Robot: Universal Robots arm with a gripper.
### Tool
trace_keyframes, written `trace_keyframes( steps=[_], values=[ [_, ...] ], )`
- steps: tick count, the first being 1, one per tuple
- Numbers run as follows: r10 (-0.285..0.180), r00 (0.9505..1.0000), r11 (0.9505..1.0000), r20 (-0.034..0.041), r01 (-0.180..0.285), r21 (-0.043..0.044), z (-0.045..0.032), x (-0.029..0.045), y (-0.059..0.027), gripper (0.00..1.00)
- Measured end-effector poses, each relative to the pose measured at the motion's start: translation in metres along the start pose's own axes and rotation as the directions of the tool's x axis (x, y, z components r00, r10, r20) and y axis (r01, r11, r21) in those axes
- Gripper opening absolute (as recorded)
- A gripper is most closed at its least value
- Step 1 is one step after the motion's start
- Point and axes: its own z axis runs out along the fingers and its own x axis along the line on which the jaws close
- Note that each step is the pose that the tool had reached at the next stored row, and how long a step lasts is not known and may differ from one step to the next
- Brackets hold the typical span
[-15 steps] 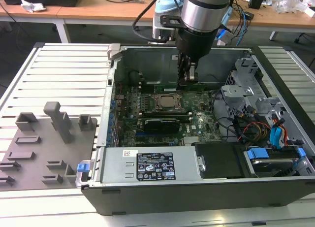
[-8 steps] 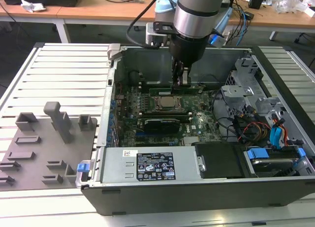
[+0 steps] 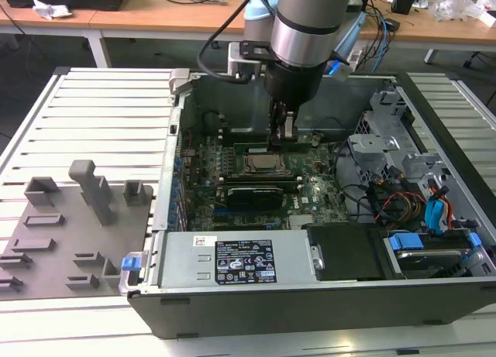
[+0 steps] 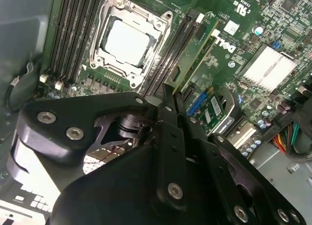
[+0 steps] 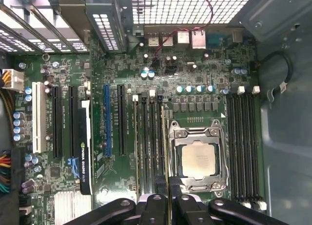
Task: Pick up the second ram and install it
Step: 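Insert the second ram into the second slot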
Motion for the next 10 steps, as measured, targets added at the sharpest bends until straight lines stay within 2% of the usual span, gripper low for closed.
trace_keyframes(
  steps=[2, 10],
  values=[
    [0.06, 0.9982, 0.9982, 0.0036, -0.06, 0.0031, 0.0012, 0.0001, -0.0001, 0.13],
    [0.066, 0.9978, 0.9978, 0.004, -0.066, 0.0034, 0.0052, 0.0003, -0.0002, 0.13]
  ],
)
